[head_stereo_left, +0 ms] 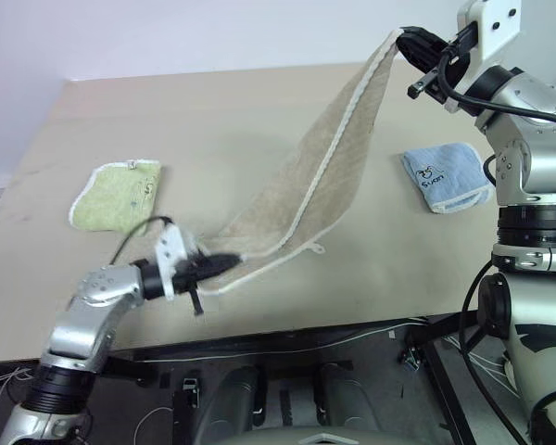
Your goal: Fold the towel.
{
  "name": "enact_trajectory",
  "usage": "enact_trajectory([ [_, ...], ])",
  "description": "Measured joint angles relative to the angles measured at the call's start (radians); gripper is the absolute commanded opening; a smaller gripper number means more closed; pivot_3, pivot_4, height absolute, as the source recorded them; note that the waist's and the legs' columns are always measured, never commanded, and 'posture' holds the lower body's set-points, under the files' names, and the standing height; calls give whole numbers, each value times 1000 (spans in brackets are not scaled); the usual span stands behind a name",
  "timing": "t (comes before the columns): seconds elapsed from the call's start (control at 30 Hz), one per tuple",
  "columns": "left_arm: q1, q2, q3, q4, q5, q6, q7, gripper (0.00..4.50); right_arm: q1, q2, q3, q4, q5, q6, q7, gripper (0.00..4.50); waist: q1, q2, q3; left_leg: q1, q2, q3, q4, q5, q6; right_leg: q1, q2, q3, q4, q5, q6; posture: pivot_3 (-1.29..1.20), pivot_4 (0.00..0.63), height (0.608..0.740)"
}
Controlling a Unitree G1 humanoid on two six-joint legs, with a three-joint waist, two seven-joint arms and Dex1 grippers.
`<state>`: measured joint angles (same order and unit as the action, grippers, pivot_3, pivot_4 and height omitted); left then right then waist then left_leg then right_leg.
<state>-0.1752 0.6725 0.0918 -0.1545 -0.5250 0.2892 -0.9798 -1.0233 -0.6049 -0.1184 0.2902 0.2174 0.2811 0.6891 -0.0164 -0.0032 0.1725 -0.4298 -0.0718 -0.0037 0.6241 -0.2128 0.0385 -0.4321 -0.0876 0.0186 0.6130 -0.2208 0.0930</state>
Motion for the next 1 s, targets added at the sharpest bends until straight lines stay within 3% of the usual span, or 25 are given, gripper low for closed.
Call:
enact_trajectory([
  [0.13, -163, 57, 160, 95, -101, 97, 43, 42, 0, -1, 0, 21, -10, -9, -6, 0, 1, 0, 0, 0, 0, 0, 2, 0, 0, 1, 1, -1, 0, 0, 0, 0, 150, 740],
  [0.27, -350, 120, 237, 261, -113, 112, 59, 42, 0, -1, 2, 67, -21, -38, -15, 0, 1, -1, 1, 0, -1, 0, 3, 1, 1, 2, 1, -2, 0, 2, 3, 0, 150, 740],
  [0.4, -534, 122, 234, 503, -48, 40, 70, 42, -13, 0, 1, 129, -25, -70, -15, 0, 2, -2, 1, 0, -1, -1, 4, 1, 2, 2, 2, -3, 1, 2, 4, 0, 150, 740],
  [0.53, -702, 120, 152, 806, 97, -58, 86, 42, -65, 3, 17, 255, -57, -131, -16, 0, 1, -3, 2, 0, -1, 0, 3, 2, 2, 2, 3, -3, 1, 2, 5, 0, 150, 740],
  [0.6, -822, 94, 144, 1006, 151, -151, 137, 42, -115, 6, 17, 347, -73, -178, -24, 0, 1, -5, 4, 0, -1, 0, 4, 2, 2, 1, 4, -3, 2, 3, 5, 0, 150, 740],
  [0.73, -989, 87, 158, 1228, 203, -319, 194, 42, -181, -4, 18, 459, -93, -255, -26, 0, 0, -6, 5, -6, -1, 0, 3, 2, 2, -4, 4, -3, 1, 3, 5, 0, 150, 740],
  [0.9, -1040, 101, 167, 1333, 228, -419, 136, 42, -169, -52, 16, 492, -89, -272, 24, 0, 0, -6, 5, -14, -1, 1, 4, 3, -1, -12, 4, -3, 2, 3, 6, 0, 150, 740],
  [1.0, -1026, 106, 181, 1352, 223, -423, 42, 42, -45, -112, 15, 369, -64, -217, 119, 0, 4, -6, 4, -15, 0, 0, 5, 2, 3, -10, 4, -5, 2, 3, 6, 0, 150, 740],
])
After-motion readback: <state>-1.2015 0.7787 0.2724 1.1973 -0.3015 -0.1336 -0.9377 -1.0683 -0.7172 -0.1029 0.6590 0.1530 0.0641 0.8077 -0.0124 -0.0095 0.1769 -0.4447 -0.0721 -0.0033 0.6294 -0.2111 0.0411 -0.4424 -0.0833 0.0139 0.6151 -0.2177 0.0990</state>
